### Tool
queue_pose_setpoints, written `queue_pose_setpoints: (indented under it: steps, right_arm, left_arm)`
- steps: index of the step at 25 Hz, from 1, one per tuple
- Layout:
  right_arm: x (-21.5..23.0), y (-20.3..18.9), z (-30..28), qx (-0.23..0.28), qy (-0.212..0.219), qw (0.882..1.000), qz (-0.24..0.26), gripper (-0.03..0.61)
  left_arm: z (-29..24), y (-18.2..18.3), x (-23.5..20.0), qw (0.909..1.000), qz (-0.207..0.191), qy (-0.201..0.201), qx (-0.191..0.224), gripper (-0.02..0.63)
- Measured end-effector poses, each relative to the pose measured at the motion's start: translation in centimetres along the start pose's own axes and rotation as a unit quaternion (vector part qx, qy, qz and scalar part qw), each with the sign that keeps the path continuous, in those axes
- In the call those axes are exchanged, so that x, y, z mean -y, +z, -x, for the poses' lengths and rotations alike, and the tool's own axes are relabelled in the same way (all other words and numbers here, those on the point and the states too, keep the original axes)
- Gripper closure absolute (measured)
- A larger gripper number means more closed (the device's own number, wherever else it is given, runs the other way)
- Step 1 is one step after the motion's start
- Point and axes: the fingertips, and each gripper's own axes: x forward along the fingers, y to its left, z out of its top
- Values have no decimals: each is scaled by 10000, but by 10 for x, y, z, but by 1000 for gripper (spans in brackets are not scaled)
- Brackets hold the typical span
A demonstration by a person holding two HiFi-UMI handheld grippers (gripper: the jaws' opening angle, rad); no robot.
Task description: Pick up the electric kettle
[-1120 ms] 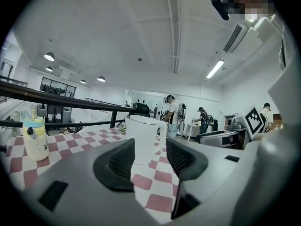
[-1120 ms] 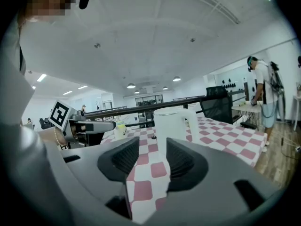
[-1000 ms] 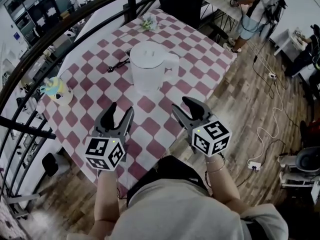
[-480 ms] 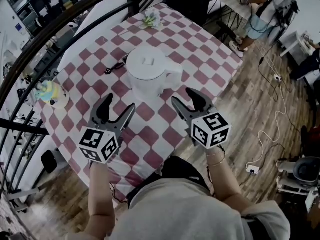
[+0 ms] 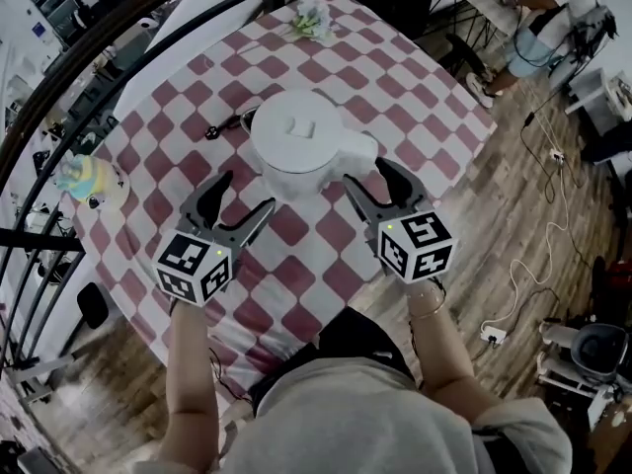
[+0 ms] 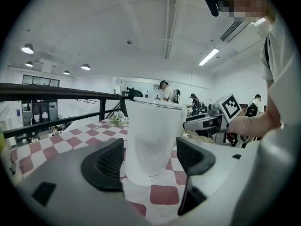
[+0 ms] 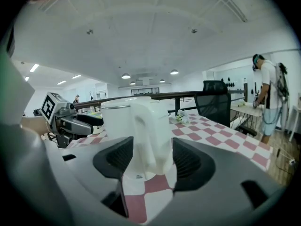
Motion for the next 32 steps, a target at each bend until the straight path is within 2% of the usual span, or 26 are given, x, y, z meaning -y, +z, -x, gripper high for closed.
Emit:
queue_pose_setpoints:
  steps: [6, 15, 20, 23, 29, 32]
  right_arm:
    - [11, -2, -19, -64, -132, 9998, 122, 318]
    - [22, -1, -32, -4, -394, 9991, 130, 328]
    - [19, -3, -36, 17, -317, 9994, 142, 388]
    - [19, -5, -38, 7, -368, 9991, 186, 425]
    - [20, -3, -40, 128, -466, 9988, 43, 430]
    - [18, -2, -40, 116, -386, 9991, 153, 430]
  left_arm:
    - [-26, -6, -8, 9996, -5, -261, -93, 256]
    - [-46, -6, -8, 9955, -65, -943, -114, 218]
    - [-52, -10, -1, 9907, -222, -1317, -246, 215]
    - [-56, -10, 0, 9897, -254, -1400, -173, 213]
    - [-56, -9, 0, 9912, -215, -1304, 121, 213]
    - [-54, -10, 0, 9921, -225, -1235, 67, 213]
